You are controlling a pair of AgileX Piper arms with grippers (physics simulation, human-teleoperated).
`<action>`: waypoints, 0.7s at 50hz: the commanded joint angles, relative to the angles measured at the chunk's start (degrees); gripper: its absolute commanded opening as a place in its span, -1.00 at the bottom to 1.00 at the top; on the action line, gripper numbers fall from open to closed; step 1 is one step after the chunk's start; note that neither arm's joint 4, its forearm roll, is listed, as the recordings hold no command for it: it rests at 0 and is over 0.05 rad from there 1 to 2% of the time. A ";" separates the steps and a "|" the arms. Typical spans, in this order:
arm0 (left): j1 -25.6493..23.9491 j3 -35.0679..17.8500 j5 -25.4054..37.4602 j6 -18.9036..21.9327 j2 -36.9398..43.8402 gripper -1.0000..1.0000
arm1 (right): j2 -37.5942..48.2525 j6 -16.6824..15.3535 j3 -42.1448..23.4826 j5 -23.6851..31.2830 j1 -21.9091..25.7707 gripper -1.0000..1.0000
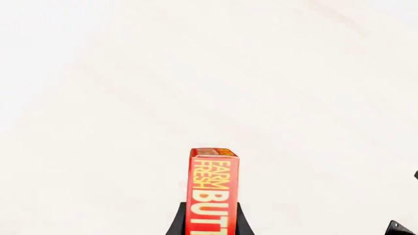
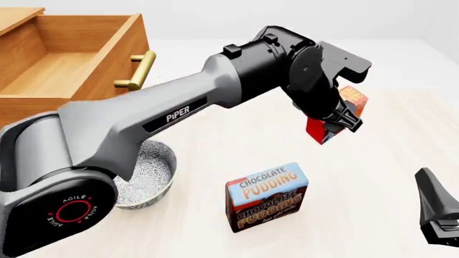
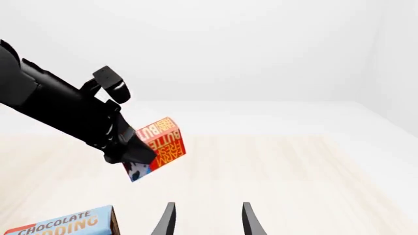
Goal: Put the butter at the back in the top drawer of the cabinet and close it.
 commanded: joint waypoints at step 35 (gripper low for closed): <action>9.99 4.59 9.57 6.74 -26.80 -1.00 | 0.00 0.00 0.00 0.00 0.00 1.00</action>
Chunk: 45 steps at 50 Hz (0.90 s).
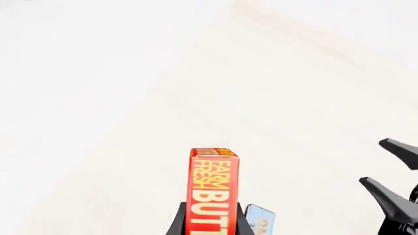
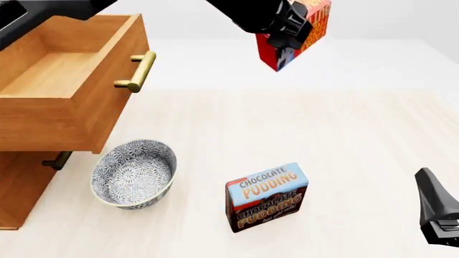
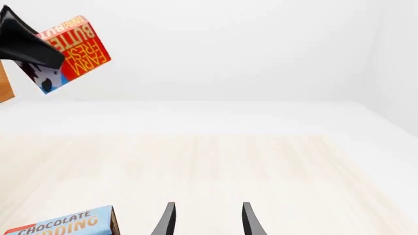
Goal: Put the butter at the back in the top drawer of the cabinet and close it.
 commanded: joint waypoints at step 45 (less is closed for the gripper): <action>24.68 3.05 12.13 3.16 -21.99 -1.00 | 0.00 0.00 0.00 0.00 0.00 1.00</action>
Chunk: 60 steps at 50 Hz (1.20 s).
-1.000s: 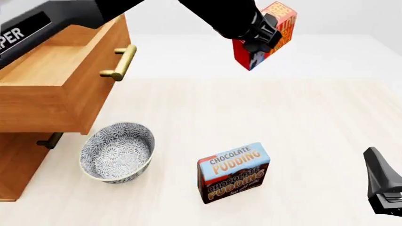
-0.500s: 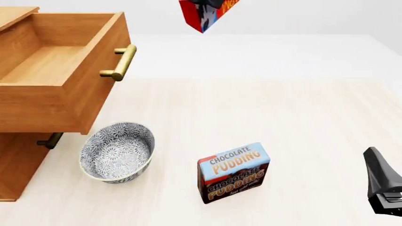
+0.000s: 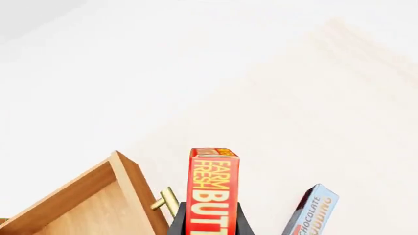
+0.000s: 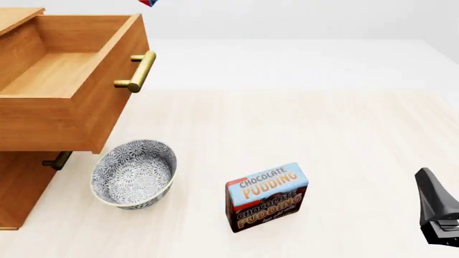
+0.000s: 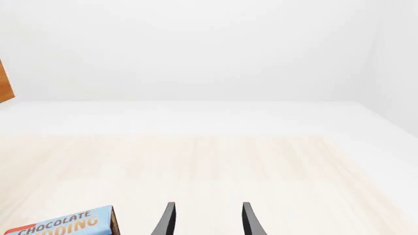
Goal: Put the butter at the back in the top drawer of the cabinet and close it.
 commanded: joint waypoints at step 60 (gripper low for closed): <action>22.25 24.49 -5.31 2.82 -17.43 -1.00 | 0.00 0.00 0.00 0.00 0.00 1.00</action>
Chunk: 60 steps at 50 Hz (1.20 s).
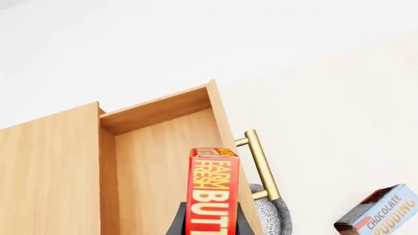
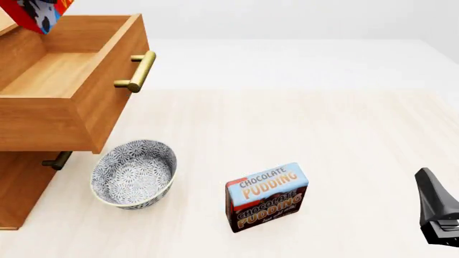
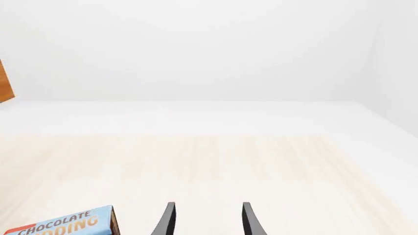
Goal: Put the butter at the back in the top drawer of the cabinet and close it.
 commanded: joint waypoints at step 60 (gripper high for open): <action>6.28 13.30 -7.93 1.19 -0.09 -1.00 | 0.00 0.00 0.00 0.00 0.00 1.00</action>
